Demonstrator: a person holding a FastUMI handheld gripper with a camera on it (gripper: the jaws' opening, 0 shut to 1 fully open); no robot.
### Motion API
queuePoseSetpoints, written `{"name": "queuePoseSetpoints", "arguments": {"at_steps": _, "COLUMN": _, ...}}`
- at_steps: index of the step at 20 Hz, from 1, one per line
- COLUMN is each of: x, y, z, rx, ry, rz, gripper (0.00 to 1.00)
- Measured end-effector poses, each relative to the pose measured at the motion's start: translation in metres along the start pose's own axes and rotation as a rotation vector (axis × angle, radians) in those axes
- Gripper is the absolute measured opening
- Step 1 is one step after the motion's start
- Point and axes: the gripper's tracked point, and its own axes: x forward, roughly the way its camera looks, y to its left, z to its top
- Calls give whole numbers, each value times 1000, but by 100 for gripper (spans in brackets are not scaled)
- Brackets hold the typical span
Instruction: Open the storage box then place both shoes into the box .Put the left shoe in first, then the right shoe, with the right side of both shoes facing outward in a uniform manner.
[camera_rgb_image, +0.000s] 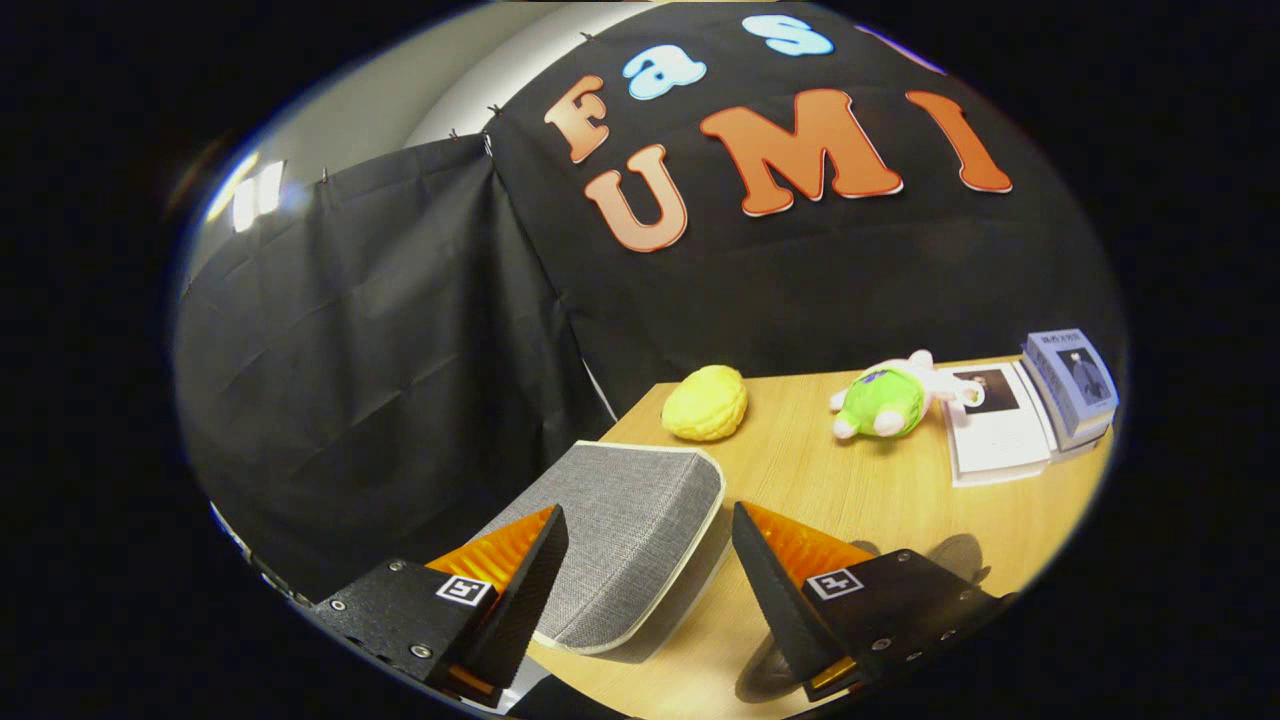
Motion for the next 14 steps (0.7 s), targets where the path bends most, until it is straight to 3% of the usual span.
{"name": "queuePoseSetpoints", "arguments": {"at_steps": 7, "x": 40, "y": 8, "z": -30, "rx": 116, "ry": 103, "rz": 113, "gripper": 98}}
{"name": "queuePoseSetpoints", "arguments": {"at_steps": 14, "x": 81, "y": -5, "z": -62, "rx": 168, "ry": 204, "rz": 117, "gripper": 98}}
